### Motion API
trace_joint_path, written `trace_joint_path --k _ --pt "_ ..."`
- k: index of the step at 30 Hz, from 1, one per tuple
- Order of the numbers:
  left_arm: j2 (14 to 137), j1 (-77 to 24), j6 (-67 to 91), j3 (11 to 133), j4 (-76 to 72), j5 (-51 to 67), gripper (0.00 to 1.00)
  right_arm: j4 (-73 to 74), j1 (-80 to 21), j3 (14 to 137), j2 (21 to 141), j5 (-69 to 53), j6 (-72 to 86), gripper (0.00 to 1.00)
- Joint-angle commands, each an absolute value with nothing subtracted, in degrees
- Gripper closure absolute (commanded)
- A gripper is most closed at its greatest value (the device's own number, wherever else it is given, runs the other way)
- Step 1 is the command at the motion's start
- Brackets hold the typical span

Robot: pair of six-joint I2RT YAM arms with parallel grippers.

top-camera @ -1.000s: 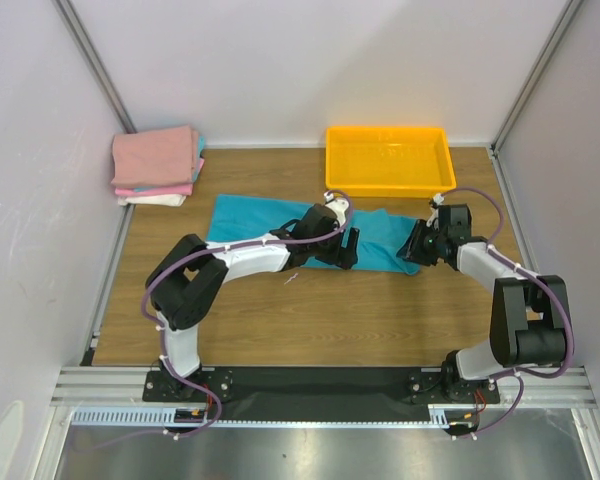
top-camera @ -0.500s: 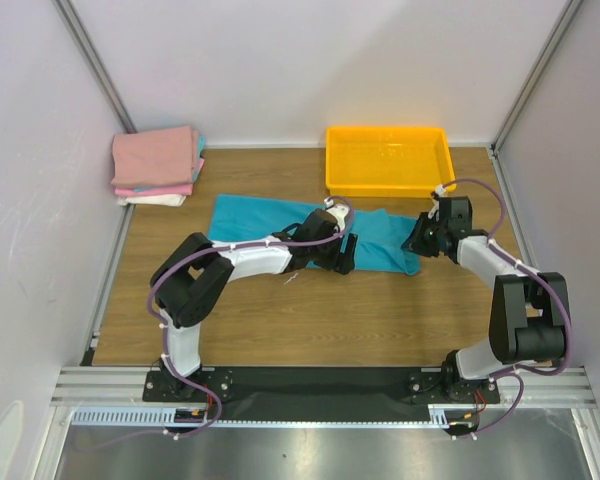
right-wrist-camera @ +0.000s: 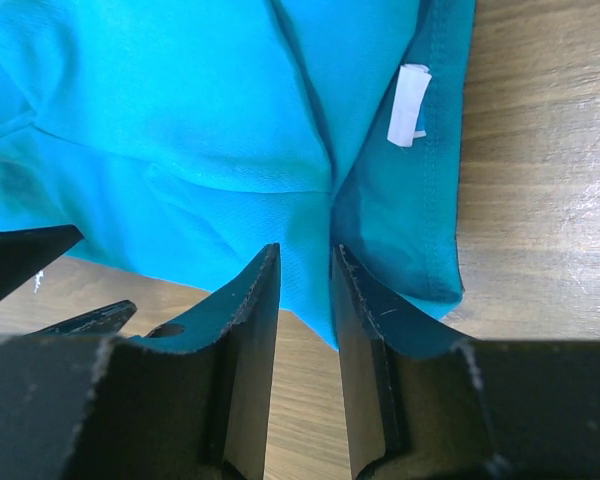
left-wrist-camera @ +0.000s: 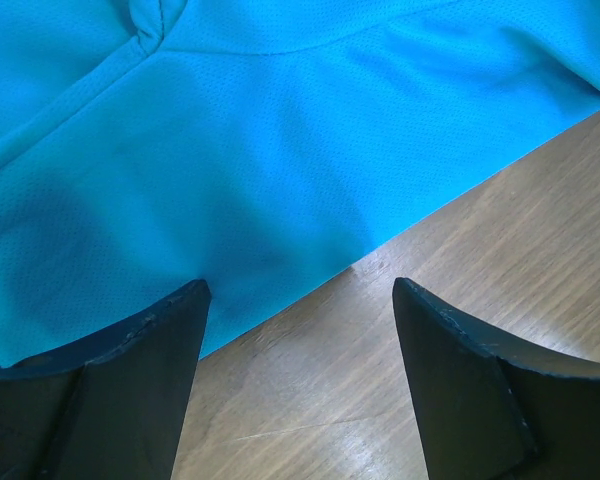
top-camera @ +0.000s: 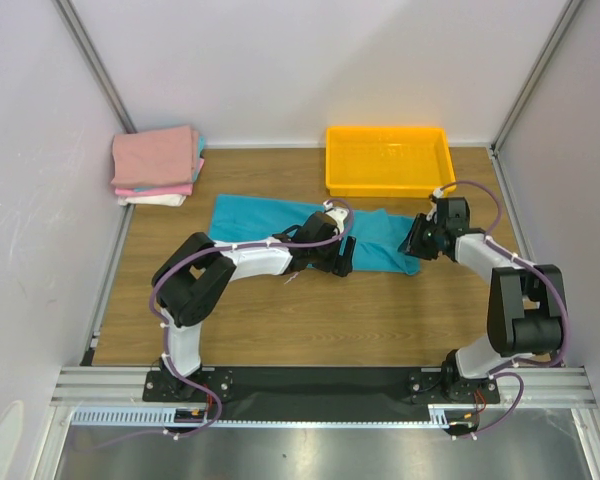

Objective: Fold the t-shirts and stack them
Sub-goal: Fold the tshirt

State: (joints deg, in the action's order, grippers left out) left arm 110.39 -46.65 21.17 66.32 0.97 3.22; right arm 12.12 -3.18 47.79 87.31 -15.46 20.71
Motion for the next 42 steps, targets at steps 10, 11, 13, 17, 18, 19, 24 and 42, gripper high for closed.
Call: trace_joint_path --k 10,11,13,17,18,19,24,42 --pt "111.3 -46.8 22.1 65.1 1.1 3.4 0.20 11.9 -3.8 49.1 89.9 -14.6 19.2 0.67" --pt "111.2 -46.8 22.1 65.1 1.1 3.4 0.20 11.9 -3.9 49.2 90.3 -14.9 19.2 0.67" --pt "111.2 -46.9 22.1 65.1 1.2 3.3 0.20 11.7 -4.0 49.3 90.4 -15.1 19.3 0.73" --pt "111.3 -46.8 22.1 65.1 1.4 2.9 0.20 11.8 -4.0 49.9 90.9 -15.1 19.2 0.90" --pt "111.2 -46.8 22.1 65.1 1.5 2.9 0.20 12.1 -3.9 50.1 90.6 -14.9 19.2 0.96" --pt "111.2 -46.8 22.1 65.1 1.5 2.7 0.20 12.4 -4.0 50.4 90.5 -14.2 19.1 0.98" --pt "111.3 -46.8 22.1 64.8 1.7 2.5 0.20 14.2 -2.5 53.3 90.4 -11.5 17.4 1.00" --pt "110.8 -46.9 20.9 64.1 2.4 2.1 0.21 17.5 -1.7 59.1 93.4 -10.1 9.6 0.72"
